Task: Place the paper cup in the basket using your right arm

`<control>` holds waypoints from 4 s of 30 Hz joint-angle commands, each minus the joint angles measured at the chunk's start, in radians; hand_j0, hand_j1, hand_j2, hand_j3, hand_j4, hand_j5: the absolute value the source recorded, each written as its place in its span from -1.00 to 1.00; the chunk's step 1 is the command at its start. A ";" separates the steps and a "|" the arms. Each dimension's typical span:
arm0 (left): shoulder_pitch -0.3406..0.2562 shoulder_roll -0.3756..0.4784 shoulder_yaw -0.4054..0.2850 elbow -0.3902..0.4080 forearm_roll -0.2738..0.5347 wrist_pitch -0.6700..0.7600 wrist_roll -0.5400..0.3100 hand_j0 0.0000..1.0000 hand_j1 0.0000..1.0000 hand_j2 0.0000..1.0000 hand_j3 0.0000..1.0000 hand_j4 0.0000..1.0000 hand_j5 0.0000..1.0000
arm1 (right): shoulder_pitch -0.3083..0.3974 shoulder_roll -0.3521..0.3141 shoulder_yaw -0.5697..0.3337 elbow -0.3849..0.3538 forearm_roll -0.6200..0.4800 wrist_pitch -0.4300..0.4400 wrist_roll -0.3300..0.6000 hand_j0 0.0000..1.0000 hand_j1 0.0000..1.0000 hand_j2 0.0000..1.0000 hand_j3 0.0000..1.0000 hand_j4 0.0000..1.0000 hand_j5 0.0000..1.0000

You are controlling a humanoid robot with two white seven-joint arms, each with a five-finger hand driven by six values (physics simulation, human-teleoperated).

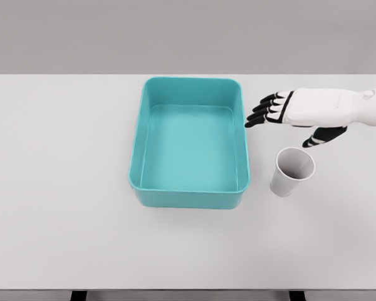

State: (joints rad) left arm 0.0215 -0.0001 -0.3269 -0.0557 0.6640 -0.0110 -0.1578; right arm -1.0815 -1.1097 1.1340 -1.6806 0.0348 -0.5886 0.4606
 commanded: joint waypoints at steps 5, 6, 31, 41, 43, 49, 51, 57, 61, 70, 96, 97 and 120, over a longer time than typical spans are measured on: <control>0.000 0.000 0.000 -0.001 0.000 0.000 0.000 1.00 1.00 1.00 1.00 1.00 1.00 | -0.009 -0.122 0.013 0.025 -0.023 -0.022 0.001 1.00 1.00 1.00 1.00 1.00 1.00; 0.000 0.000 0.000 -0.001 0.000 0.000 0.000 1.00 1.00 1.00 1.00 1.00 1.00 | 0.003 -0.133 0.015 0.024 -0.030 -0.022 -0.006 1.00 1.00 1.00 1.00 1.00 1.00; 0.000 0.000 0.000 0.000 0.000 0.000 0.000 1.00 1.00 1.00 1.00 1.00 1.00 | 0.015 -0.048 0.181 0.085 -0.151 -0.022 -0.017 1.00 1.00 1.00 1.00 1.00 1.00; 0.000 0.000 0.000 -0.001 0.000 0.000 0.000 1.00 1.00 1.00 1.00 1.00 1.00 | 0.025 -0.021 0.213 0.142 -0.130 -0.016 -0.008 1.00 1.00 1.00 1.00 1.00 1.00; 0.000 0.000 0.000 -0.001 0.000 0.000 0.000 1.00 1.00 1.00 1.00 1.00 1.00 | 0.026 -0.016 0.225 0.145 -0.128 -0.014 -0.008 1.00 1.00 1.00 1.00 1.00 1.00; 0.000 0.000 0.000 -0.001 0.000 0.000 0.000 1.00 1.00 1.00 1.00 1.00 1.00 | 0.029 0.002 0.227 0.171 -0.128 -0.017 -0.011 1.00 1.00 1.00 1.00 1.00 1.00; -0.002 0.000 0.000 0.000 0.000 -0.001 0.000 1.00 1.00 1.00 1.00 1.00 1.00 | 0.031 0.011 0.234 0.182 -0.128 -0.019 -0.011 1.00 1.00 1.00 1.00 1.00 1.00; 0.000 0.000 0.000 0.000 0.000 -0.001 0.000 1.00 1.00 1.00 1.00 1.00 1.00 | 0.031 0.027 0.243 0.206 -0.111 -0.019 -0.014 0.77 0.77 0.77 0.77 0.77 0.77; 0.000 0.000 0.000 0.000 0.000 0.000 0.000 1.00 1.00 1.00 1.00 1.00 1.00 | 0.031 0.021 0.242 0.208 -0.112 -0.022 -0.003 0.27 0.27 0.27 0.27 0.27 0.27; 0.000 0.000 0.000 -0.001 0.000 -0.001 0.000 1.00 1.00 1.00 1.00 1.00 1.00 | 0.017 -0.045 0.145 0.121 -0.113 -0.022 0.013 0.29 0.29 0.29 0.29 0.29 0.29; 0.000 0.000 0.000 0.000 0.000 0.000 0.000 1.00 1.00 1.00 1.00 1.00 1.00 | -0.127 0.195 -0.091 0.016 -0.127 -0.017 0.104 0.32 0.32 0.32 0.32 0.32 0.32; 0.000 0.000 0.000 -0.001 0.002 0.000 0.000 1.00 1.00 1.00 1.00 1.00 1.00 | -0.137 0.225 -0.086 0.018 -0.127 0.000 0.110 0.32 0.32 0.32 0.32 0.32 0.32; 0.000 0.000 0.000 0.000 0.000 0.000 0.000 1.00 1.00 1.00 1.00 1.00 1.00 | -0.178 0.551 0.121 0.366 -0.111 0.019 0.150 0.35 0.35 0.35 0.35 0.35 0.35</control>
State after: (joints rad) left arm 0.0215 -0.0001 -0.3267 -0.0562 0.6641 -0.0113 -0.1577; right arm -1.2579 -0.5715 1.2413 -1.3431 -0.0622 -0.5640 0.5909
